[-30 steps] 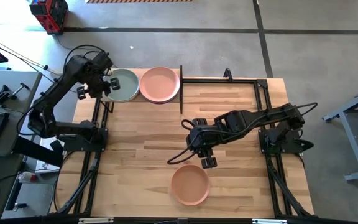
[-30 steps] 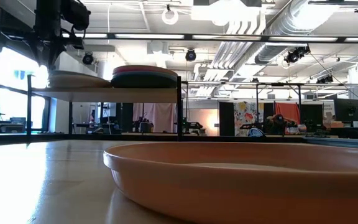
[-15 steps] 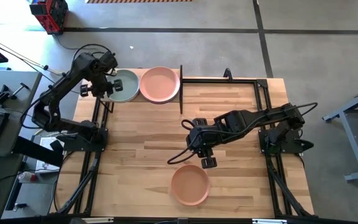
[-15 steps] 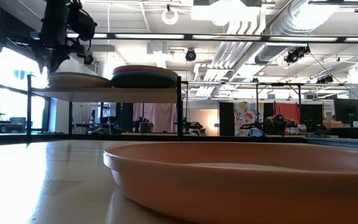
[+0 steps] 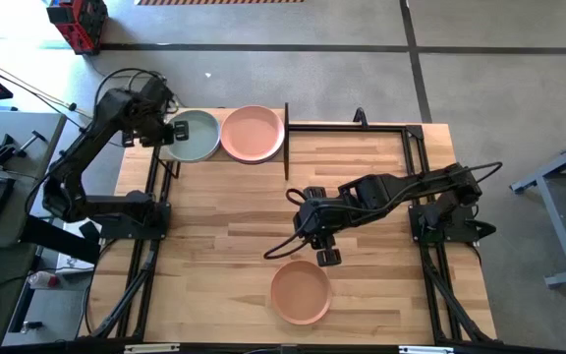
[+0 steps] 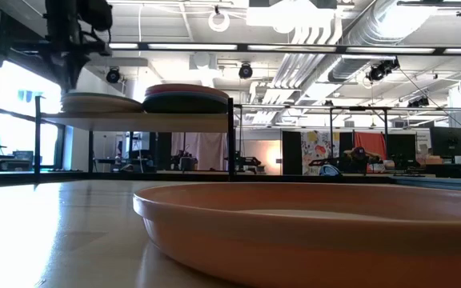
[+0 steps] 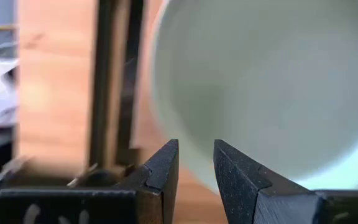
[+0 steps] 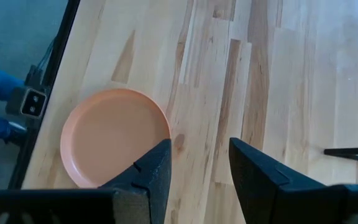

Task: Place and stack plates onto a shelf
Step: Stack the light orange plate on top of the light blue plate on the shelf

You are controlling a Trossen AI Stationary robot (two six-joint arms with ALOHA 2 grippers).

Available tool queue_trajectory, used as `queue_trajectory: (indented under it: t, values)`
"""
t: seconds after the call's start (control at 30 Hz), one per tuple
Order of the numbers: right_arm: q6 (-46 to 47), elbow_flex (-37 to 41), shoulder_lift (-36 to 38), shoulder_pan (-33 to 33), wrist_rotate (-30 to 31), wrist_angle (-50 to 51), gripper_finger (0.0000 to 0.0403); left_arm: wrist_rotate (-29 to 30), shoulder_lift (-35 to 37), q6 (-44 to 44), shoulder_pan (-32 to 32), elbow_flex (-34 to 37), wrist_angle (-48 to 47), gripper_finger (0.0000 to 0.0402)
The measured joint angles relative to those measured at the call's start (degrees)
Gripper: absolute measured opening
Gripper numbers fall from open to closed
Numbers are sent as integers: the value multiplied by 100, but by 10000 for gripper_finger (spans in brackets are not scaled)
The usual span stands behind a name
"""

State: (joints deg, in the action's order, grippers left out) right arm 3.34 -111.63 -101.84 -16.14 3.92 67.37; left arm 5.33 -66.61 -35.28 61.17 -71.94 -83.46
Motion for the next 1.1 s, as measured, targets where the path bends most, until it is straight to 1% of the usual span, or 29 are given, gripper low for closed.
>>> queue_trajectory:
  t: [0.07, 0.17, 0.3, 0.47, 0.53, 0.63, 0.8, 0.97, 1.1]
  values:
    - [183, 0, 0, 0, 2, -22, 138, -188, 170, 94, 0, 0, 285, 90]
    - [683, 0, -27, 0, 63, -16, 138, -686, 409, 440, -13, -4, 588, 90]
    - [1412, 0, -137, 6, 150, 17, 138, -1388, 710, 928, -227, -4, 538, 90]
    - [2086, 0, -296, 95, 148, 5, 138, -1704, 1102, 1005, -794, -4, 540, 90]
    - [2221, 0, -351, 148, 150, 11, 138, -1734, 1239, 1004, -1072, -4, 581, 90]
    - [2114, 0, -457, 213, 201, 36, 138, -1741, 1416, 979, -1521, -4, 759, 90]
    - [1503, 0, -779, 269, 273, 289, 138, -1744, 1590, 735, -2302, -4, 1247, 90]
    - [1418, 0, -1234, 226, 157, 213, 138, -1741, 1630, 700, -3068, -4, 1620, 90]
    - [1353, 0, -1600, 159, 146, 192, 138, -1697, 1626, 700, -3535, -4, 1744, 90]
